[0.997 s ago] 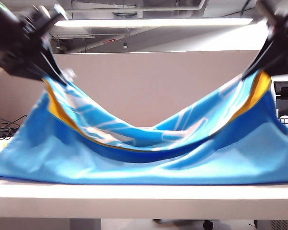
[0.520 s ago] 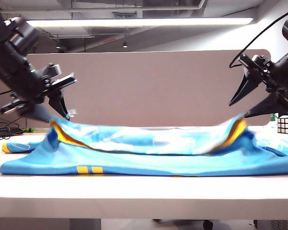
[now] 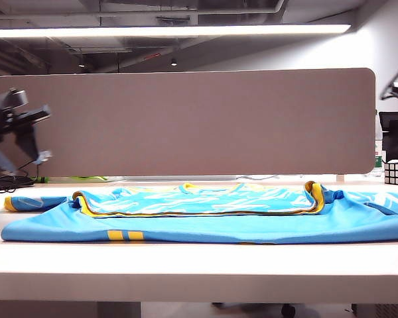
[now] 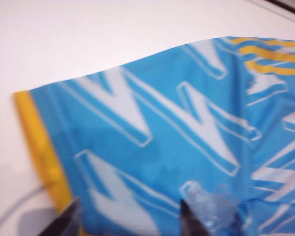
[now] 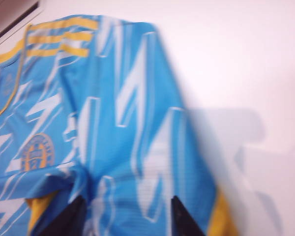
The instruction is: Fold the bottom side of the soccer jersey horizontally towards the center, about one-third of the way, then fold the sleeve back towards the center, creating a straight line along the edge of the the soccer jersey, and finally fold the bottom of the soccer jersey up towards the top, creating a neat rectangle.
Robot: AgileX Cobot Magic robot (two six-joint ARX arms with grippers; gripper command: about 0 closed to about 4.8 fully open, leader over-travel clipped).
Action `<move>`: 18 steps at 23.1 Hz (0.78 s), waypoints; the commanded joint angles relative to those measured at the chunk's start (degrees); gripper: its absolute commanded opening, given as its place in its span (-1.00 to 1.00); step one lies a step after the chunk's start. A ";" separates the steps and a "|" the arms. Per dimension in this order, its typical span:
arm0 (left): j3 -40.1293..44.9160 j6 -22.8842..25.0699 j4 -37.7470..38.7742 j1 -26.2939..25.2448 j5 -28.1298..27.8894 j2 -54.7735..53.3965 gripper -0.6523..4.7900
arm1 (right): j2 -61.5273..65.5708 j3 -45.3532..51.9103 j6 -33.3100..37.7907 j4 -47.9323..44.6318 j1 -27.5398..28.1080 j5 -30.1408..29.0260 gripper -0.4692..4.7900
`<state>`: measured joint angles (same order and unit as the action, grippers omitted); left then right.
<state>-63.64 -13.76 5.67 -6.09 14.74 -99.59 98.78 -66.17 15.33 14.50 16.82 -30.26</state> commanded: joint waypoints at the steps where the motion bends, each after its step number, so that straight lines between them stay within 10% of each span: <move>1: -0.33 1.40 0.33 -2.14 0.04 -0.59 0.39 | 1.16 -0.26 -0.48 0.31 2.62 -0.26 0.49; 18: -0.46 0.90 -2.62 -3.48 5.03 -12.07 0.39 | 8.59 -0.13 -2.12 6.84 0.87 -0.94 0.50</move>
<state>-64.51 -12.64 -0.12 -9.67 19.94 -110.37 106.52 -66.30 13.45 20.62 18.39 -31.29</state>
